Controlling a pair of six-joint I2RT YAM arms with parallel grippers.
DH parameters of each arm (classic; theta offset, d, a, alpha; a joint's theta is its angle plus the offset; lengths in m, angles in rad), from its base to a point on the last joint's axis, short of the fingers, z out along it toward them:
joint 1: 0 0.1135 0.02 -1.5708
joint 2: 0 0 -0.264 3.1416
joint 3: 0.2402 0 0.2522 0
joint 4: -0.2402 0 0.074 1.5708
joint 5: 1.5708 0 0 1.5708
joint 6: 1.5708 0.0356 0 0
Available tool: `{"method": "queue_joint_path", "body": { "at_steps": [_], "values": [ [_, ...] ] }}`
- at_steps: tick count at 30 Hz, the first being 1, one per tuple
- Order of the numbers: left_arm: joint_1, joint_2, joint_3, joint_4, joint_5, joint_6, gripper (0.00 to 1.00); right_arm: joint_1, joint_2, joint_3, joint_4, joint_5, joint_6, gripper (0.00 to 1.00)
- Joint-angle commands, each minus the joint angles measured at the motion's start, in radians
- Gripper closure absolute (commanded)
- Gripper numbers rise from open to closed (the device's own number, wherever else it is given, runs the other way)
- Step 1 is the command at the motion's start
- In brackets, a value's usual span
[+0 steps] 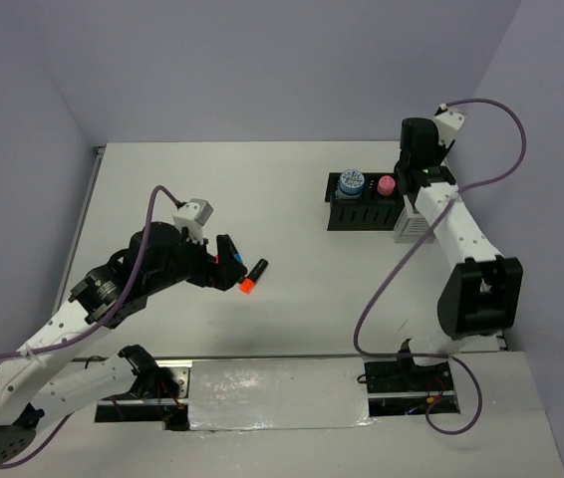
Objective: Sort the stationery into containers
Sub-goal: Place the stationery in the storage box.
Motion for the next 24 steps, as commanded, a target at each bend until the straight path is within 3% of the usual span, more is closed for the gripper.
{"method": "queue_joint_path", "body": {
  "at_steps": [1, 9, 17, 24],
  "values": [
    [0.001, -0.054, -0.010, -0.037, -0.017, -0.029, 0.01, -0.055, 0.058, 0.077, 0.136, 0.065, -0.058, 1.00],
    [0.001, -0.075, -0.067, -0.015, 0.006, -0.063, 0.01, -0.083, 0.194, 0.123, 0.225, -0.024, -0.106, 1.00],
    [0.001, -0.003, -0.091, 0.026, 0.032, -0.055, 0.01, -0.110, 0.289, 0.169, 0.230, -0.027, -0.103, 1.00],
    [0.001, 0.081, -0.041, 0.015, -0.027, -0.066, 0.01, -0.138, 0.320, 0.115, 0.249, -0.030, -0.067, 0.78]
  ]
}}
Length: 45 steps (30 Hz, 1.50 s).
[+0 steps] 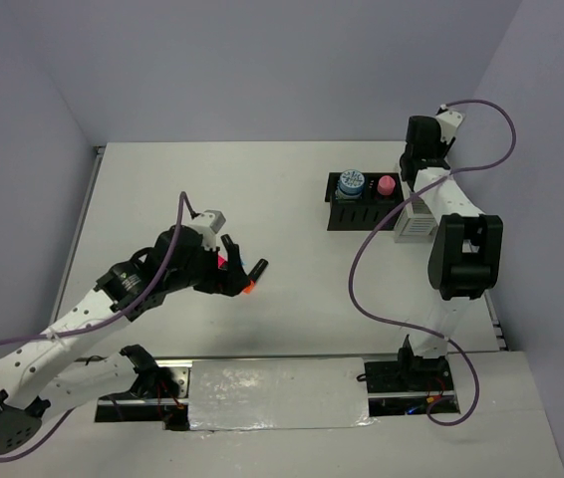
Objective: Sort the stationery into containers
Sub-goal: Place the stationery in the storage box, then pick up the pen from the center of the board.
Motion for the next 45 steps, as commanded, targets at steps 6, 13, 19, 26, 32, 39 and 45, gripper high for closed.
{"method": "queue_joint_path", "body": {
  "at_steps": [6, 13, 19, 26, 32, 39, 45],
  "values": [
    [0.004, 0.134, 0.091, -0.054, -0.186, -0.134, 0.01, -0.024, -0.006, 0.060, -0.064, -0.056, 0.085, 0.00],
    [0.104, 0.272, 0.119, -0.120, -0.234, -0.251, 0.01, 0.018, -0.201, 0.175, -0.297, -0.099, 0.129, 0.00],
    [0.167, 0.495, 0.192, -0.185, -0.251, -0.376, 0.05, 0.106, -0.408, 0.098, -0.526, -0.314, 0.185, 0.00],
    [0.164, 0.739, 0.363, -0.258, -0.312, -0.544, 0.13, 0.316, -0.569, -0.101, -0.554, -0.450, 0.149, 0.00],
    [0.142, 0.863, 0.444, -0.304, -0.322, -0.622, 0.17, 0.388, -0.632, -0.179, -0.591, -0.501, 0.162, 0.00],
    [0.119, 0.960, 0.412, -0.292, -0.300, -0.677, 0.24, 0.397, -0.684, -0.170, -0.626, -0.524, 0.123, 0.00],
    [0.113, 0.957, 0.328, -0.232, -0.288, -0.699, 0.39, 0.399, -0.711, -0.176, -0.644, -0.550, 0.093, 0.00]
  ]
}}
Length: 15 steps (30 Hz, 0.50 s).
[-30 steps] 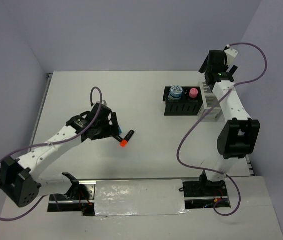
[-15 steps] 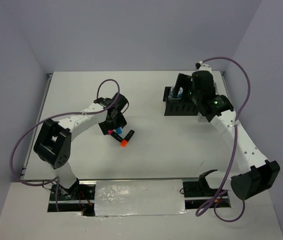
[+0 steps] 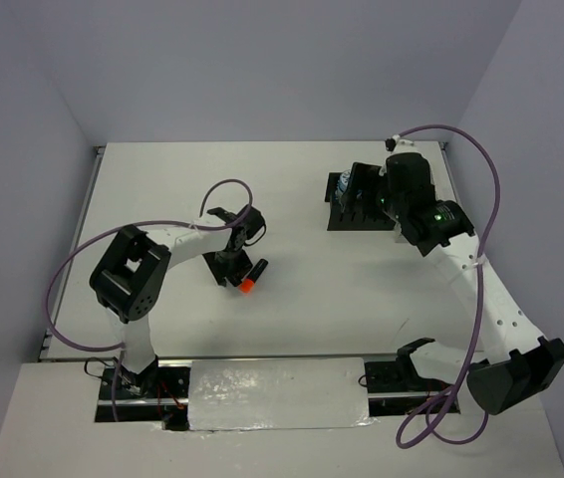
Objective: Sort the stationery into containers
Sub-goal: Pick up the pen from the center of the board.
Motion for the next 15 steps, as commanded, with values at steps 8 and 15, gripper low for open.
{"method": "queue_joint_path", "body": {
  "at_steps": [8, 15],
  "values": [
    [0.008, -0.053, -0.152, 0.065, -0.041, -0.049, 0.65, 0.021, -0.053, 0.021, -0.028, -0.059, -0.036, 0.00],
    [-0.003, -0.233, -0.261, 0.093, -0.133, 0.032, 1.00, 0.033, -0.061, -0.014, 0.056, -0.252, 0.001, 0.00]
  ]
}}
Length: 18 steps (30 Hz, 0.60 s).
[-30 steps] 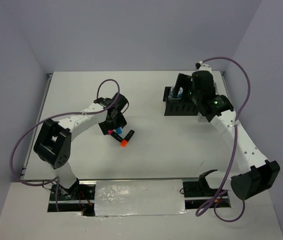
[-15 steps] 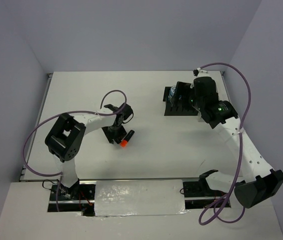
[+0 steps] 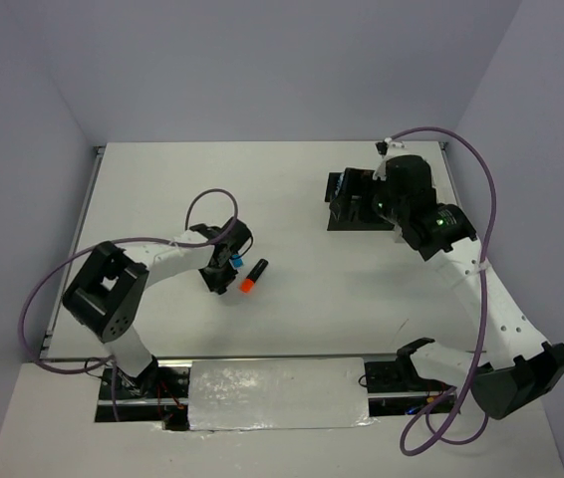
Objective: Sort the stationery into containers
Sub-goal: Pick up the pen from the center of the board.
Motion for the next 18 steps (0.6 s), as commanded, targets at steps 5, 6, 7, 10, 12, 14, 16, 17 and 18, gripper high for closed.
{"method": "queue_joint_path", "body": {
  "at_steps": [5, 6, 7, 10, 12, 14, 16, 17, 18],
  "values": [
    [-0.110, -0.406, -0.113, 0.205, -0.100, 0.321, 1.00, 0.013, -0.061, -0.069, 0.227, -0.311, 0.182, 0.00],
    [-0.121, -0.458, -0.133, 0.272, -0.069, 0.428, 1.00, 0.019, -0.061, -0.080, 0.296, -0.361, 0.243, 0.00],
    [-0.127, -0.548, -0.175, 0.342, 0.034, 0.474, 1.00, 0.046, -0.052, -0.092, 0.330, -0.378, 0.268, 0.00],
    [-0.133, -0.662, -0.210, 0.527, 0.230, 0.591, 1.00, 0.143, 0.006, -0.054, 0.384, -0.362, 0.298, 0.00],
    [-0.144, -0.693, -0.190, 0.568, 0.291, 0.643, 1.00, 0.194, 0.064, 0.010, 0.362, -0.301, 0.291, 0.00],
    [-0.149, -0.692, -0.165, 0.570, 0.362, 0.672, 1.00, 0.258, 0.098, 0.045, 0.342, -0.259, 0.288, 0.00],
    [-0.155, -0.681, -0.131, 0.559, 0.394, 0.700, 1.00, 0.298, 0.158, 0.111, 0.294, -0.146, 0.282, 0.00],
    [-0.156, -0.678, -0.122, 0.555, 0.417, 0.706, 1.00, 0.333, 0.179, 0.134, 0.240, -0.110, 0.282, 0.00],
    [-0.159, -0.679, -0.118, 0.553, 0.423, 0.717, 1.00, 0.344, 0.196, 0.145, 0.232, -0.090, 0.283, 0.01]
  ]
}}
